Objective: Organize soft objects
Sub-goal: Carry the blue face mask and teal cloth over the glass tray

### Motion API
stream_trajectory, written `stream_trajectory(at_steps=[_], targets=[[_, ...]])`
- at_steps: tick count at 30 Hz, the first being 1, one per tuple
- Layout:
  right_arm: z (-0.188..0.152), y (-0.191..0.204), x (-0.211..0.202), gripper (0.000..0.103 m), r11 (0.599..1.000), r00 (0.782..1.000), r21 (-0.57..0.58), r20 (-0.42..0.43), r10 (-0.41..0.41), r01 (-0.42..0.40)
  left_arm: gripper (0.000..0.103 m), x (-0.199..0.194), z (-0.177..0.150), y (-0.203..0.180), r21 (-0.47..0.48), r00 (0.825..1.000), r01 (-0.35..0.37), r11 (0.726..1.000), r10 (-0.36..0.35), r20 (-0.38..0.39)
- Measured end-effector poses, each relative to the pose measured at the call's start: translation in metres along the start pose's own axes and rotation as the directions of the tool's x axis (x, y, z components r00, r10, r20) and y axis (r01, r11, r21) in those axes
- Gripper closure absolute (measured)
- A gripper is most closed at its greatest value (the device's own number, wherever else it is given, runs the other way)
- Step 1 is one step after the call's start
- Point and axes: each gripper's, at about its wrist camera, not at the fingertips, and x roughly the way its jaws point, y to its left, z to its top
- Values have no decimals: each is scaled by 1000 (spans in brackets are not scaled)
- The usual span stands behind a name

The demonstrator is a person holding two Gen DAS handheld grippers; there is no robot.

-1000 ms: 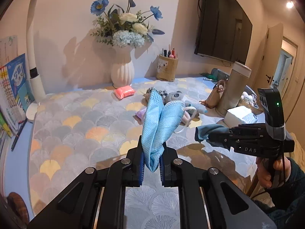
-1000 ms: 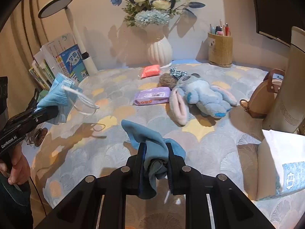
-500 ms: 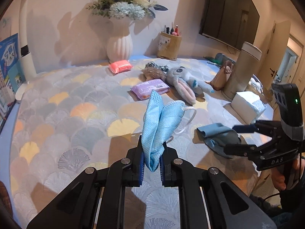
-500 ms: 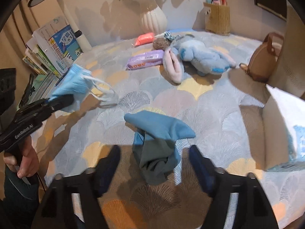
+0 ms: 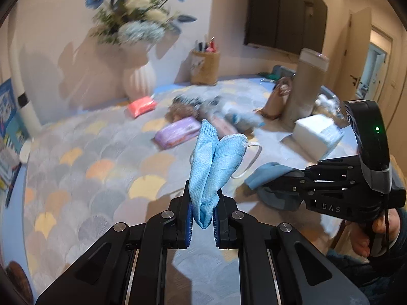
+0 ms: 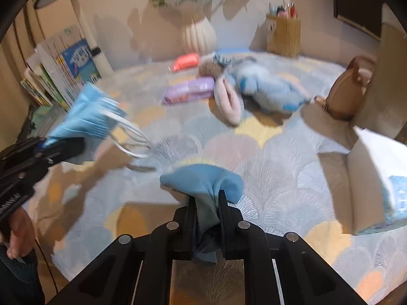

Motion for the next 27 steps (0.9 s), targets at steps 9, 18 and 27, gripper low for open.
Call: stream_trajectory(at_steps=[9, 18, 27], targets=[[17, -29, -82, 90, 998, 987, 65, 160, -16, 6, 93, -28, 53, -57, 102, 996, -1, 995, -9, 91], [4, -124, -178, 90, 967, 959, 251, 264, -99, 31, 93, -19, 124, -186, 232, 979, 132, 964, -163, 120], [-6, -255, -232, 90, 861, 904, 483, 279, -324, 159, 93, 56, 173, -294, 260, 964, 248, 933, -264, 28]])
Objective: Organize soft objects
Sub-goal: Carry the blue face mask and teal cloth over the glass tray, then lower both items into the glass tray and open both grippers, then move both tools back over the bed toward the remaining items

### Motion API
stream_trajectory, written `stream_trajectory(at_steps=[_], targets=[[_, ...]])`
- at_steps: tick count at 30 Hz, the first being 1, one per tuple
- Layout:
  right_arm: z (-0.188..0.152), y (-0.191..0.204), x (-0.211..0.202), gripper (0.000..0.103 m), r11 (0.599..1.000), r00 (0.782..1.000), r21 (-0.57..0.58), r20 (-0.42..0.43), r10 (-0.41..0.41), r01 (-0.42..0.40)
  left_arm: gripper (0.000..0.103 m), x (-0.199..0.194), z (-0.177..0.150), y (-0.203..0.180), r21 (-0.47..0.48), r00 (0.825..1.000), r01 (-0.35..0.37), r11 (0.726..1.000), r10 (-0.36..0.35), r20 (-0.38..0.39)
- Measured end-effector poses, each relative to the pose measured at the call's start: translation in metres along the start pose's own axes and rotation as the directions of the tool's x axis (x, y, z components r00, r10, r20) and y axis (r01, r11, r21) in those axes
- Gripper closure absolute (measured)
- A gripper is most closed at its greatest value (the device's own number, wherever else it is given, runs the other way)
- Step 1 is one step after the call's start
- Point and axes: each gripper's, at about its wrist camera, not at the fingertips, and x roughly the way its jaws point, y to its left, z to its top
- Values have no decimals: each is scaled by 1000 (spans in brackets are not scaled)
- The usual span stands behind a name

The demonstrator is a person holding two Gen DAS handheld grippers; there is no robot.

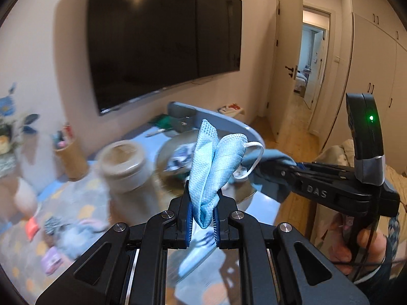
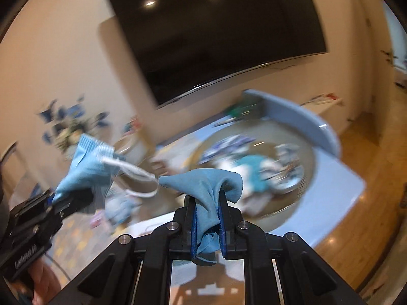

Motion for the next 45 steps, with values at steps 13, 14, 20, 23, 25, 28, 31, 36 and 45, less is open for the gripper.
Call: stream_trajectory(at_steps=[13, 14, 20, 23, 25, 28, 31, 36, 45], targets=[[65, -65, 52, 90, 971, 974, 80, 17, -228, 226, 91, 105, 53, -17, -101, 996, -87, 991, 84, -27], [66, -66, 59, 90, 969, 973, 86, 7, -232, 231, 90, 111, 56, -15, -107, 995, -103, 989, 101, -25], [68, -69, 89, 89, 978, 981, 76, -46, -191, 194, 61, 144, 61, -7, -107, 987, -151, 983, 143, -72], [65, -81, 95, 87, 981, 984, 106, -91, -150, 160, 53, 146, 55, -8, -103, 990, -116, 988, 106, -97], [61, -86, 96, 70, 984, 985, 110, -114, -127, 139, 52, 144, 51, -10, -98, 989, -123, 988, 114, -94], [56, -86, 92, 46, 980, 980, 95, -109, -166, 176, 52, 137, 47, -10, -105, 991, -99, 989, 89, -101], [53, -86, 78, 46, 980, 982, 107, -94, -161, 171, 52, 117, 42, -11, -121, 995, -49, 991, 38, -93], [44, -84, 56, 46, 981, 988, 127, -71, -138, 146, 52, 57, 32, -8, -172, 995, 71, 982, -83, -63], [-25, -25, 25, 45, 995, 988, 8, -122, -93, 95, 52, -51, -32, 65, -281, 999, -52, 958, 52, -5]])
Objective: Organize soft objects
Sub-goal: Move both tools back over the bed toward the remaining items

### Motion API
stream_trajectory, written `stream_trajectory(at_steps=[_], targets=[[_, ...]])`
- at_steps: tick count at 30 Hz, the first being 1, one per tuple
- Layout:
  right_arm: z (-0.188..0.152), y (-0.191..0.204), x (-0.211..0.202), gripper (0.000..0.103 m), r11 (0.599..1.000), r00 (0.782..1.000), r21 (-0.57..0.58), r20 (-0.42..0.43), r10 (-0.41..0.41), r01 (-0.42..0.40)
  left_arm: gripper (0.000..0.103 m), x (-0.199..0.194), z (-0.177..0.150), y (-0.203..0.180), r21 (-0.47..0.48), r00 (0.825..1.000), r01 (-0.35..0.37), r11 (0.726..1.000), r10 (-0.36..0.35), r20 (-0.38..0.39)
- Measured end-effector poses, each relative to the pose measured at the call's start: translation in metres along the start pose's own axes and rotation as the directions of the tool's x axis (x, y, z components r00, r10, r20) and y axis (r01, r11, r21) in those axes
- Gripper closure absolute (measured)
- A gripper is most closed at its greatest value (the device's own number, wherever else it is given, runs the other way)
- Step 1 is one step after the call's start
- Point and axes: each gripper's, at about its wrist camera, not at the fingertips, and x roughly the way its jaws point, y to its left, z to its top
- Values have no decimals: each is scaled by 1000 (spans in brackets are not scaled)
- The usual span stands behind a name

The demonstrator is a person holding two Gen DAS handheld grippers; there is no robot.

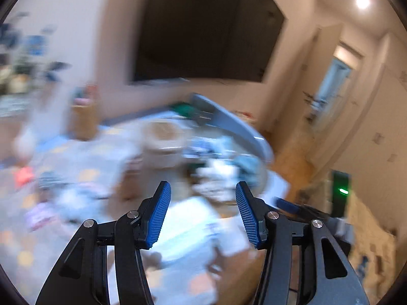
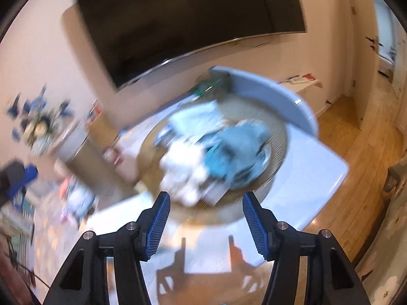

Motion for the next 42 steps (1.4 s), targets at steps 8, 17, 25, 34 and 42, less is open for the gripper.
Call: stream_trajectory(at_steps=[8, 17, 25, 34, 42], targets=[[-48, 109, -8, 45, 963, 990, -227, -52, 134, -143, 52, -80, -38, 128, -145, 905, -407, 902, 420, 66], [-105, 255, 28, 20, 841, 950, -441, -137, 280, -312, 31, -77, -102, 234, -187, 837, -542, 819, 546, -33], [-137, 305, 109, 20, 808, 955, -511, -206, 215, -292, 31, -31, -147, 277, -198, 865, -501, 842, 491, -101], [-140, 290, 141, 20, 850, 945, -430, -246, 215, -305, 31, -15, -163, 287, -228, 878, -478, 848, 452, -158], [-145, 296, 144, 14, 839, 951, -464, -250, 183, -283, 31, -12, -162, 290, -238, 882, -469, 850, 436, -179]])
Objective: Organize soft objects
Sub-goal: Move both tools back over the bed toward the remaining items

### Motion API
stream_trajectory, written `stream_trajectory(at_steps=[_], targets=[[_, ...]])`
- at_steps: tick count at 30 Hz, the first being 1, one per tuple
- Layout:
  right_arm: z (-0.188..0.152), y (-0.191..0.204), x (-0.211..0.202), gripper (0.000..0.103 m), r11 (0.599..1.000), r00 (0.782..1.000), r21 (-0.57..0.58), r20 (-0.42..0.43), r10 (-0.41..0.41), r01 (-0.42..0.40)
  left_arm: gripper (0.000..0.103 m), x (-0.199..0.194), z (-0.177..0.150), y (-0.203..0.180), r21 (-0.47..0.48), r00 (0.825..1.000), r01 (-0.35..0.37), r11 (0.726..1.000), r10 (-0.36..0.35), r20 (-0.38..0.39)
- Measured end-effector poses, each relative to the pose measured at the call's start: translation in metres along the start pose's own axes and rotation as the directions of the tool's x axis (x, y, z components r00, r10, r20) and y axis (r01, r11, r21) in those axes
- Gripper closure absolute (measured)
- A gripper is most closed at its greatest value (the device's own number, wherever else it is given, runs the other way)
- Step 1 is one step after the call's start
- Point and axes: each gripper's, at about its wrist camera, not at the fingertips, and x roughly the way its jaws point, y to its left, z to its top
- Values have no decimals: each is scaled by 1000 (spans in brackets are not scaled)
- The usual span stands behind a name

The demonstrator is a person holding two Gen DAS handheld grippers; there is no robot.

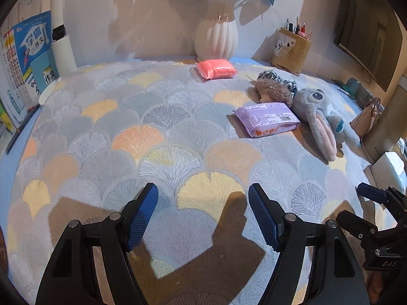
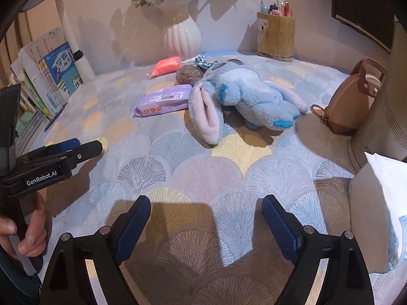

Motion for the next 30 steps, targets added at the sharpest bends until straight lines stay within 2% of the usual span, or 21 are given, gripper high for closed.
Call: stream_trajectory(at_steps=[11, 16, 30], targets=[[-1, 1, 1, 11, 1000, 1000, -2, -2, 2, -2, 22, 4, 0, -7, 47, 1000, -16, 999, 17, -21], [-1, 2, 1, 9, 1000, 1000, -6, -4, 5, -5, 21, 5, -1, -9, 64, 999, -40, 997, 41, -25], [-3, 5, 3, 6, 1000, 1000, -19, -8, 6, -6, 16, 7, -1, -8, 55, 998, -56, 997, 58, -32]])
